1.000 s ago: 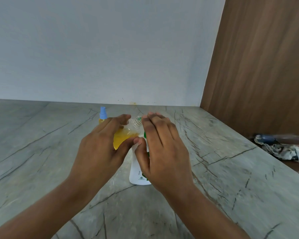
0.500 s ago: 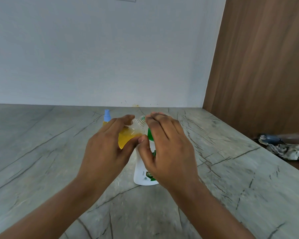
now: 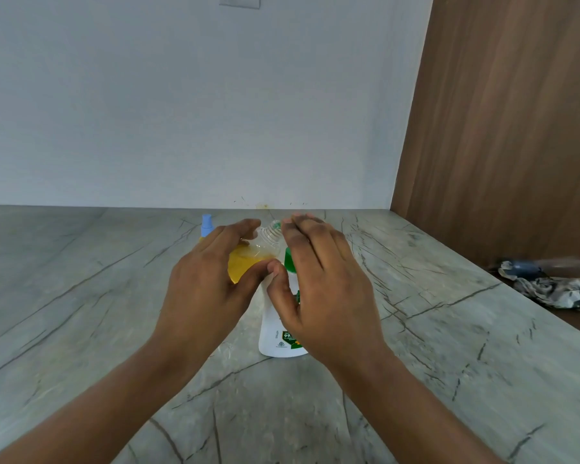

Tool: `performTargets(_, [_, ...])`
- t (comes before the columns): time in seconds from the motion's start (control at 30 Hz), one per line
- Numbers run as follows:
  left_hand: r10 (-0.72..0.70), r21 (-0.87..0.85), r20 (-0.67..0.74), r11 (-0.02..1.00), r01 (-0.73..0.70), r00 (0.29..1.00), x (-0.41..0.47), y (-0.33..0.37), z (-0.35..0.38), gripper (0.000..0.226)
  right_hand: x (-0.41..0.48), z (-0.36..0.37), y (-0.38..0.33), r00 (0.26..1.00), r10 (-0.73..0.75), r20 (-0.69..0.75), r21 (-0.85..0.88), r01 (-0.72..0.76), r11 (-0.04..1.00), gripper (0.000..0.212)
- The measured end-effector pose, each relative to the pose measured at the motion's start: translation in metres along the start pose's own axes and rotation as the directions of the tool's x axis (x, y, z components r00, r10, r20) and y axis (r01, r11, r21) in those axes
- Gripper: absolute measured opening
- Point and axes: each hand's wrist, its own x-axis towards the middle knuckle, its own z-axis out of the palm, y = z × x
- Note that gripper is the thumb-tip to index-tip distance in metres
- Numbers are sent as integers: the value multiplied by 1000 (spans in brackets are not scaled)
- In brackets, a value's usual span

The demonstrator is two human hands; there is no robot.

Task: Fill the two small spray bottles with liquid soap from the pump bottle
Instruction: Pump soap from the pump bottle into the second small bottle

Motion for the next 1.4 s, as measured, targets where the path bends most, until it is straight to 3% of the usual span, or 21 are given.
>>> performTargets(1.4, [-19, -55, 1, 998, 19, 1000, -4, 2, -3, 48, 3, -9, -4, 996, 59, 72, 58, -63, 996, 39])
